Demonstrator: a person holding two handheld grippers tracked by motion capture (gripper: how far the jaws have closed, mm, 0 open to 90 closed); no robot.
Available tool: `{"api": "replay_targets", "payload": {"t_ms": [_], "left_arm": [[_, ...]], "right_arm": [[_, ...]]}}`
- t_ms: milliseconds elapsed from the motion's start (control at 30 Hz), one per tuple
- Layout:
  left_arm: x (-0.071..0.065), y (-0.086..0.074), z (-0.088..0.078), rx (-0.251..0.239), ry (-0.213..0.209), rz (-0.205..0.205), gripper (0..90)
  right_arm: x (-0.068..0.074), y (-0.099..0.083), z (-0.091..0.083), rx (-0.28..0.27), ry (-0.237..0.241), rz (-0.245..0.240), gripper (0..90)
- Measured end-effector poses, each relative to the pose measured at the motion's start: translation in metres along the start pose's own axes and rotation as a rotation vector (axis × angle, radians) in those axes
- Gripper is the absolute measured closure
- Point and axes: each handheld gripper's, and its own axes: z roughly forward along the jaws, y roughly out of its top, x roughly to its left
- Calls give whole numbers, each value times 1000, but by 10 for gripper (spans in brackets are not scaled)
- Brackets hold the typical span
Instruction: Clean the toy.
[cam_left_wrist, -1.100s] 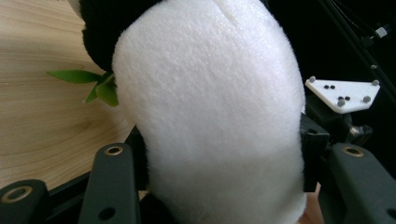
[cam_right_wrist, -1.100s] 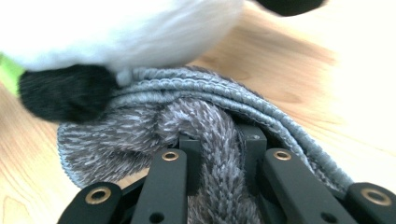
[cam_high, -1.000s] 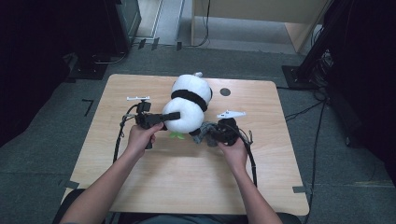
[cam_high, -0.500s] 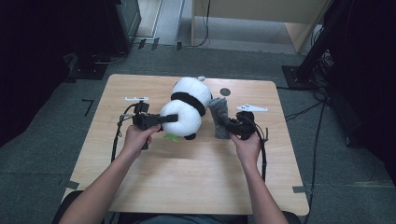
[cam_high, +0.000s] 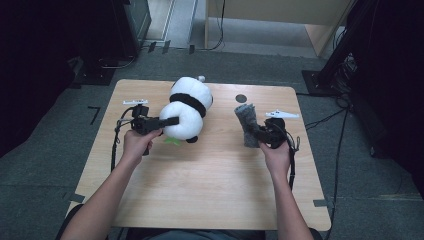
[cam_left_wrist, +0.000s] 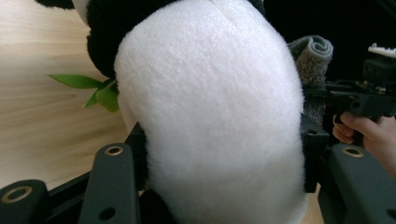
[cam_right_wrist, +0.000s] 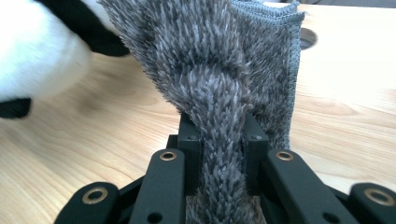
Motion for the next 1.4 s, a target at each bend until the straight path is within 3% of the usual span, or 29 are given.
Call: {"api": "replay_targets", "payload": {"t_ms": [133,333,533,800,967,1100,1267,1400], "left_arm": [[11,3,-9,-16,46,-11,429],[27,3,-18,-13,78,-28,427],[43,4,-29,-33,79,-66,427],[63,3,-42,-53,130,-92,425],[74,2,-45,-40,177,-92,424],[82,0,-48,-60,177,-124,423],[87,-3,-45,-46,218,-95,402],[92,-4,-45,-58,222,-92,383]], "right_arm": [[-11,-2,-5,8,-23,12,759],[-23,-4,-7,16,-52,25,758],[-37,-5,-10,20,-79,40,757],[-60,-8,-7,31,-113,73,756],[-73,-11,-3,36,-130,100,752],[-81,-14,1,45,-155,103,742],[-88,-18,8,55,-177,111,737],[-92,-22,14,74,-193,111,721]]}}
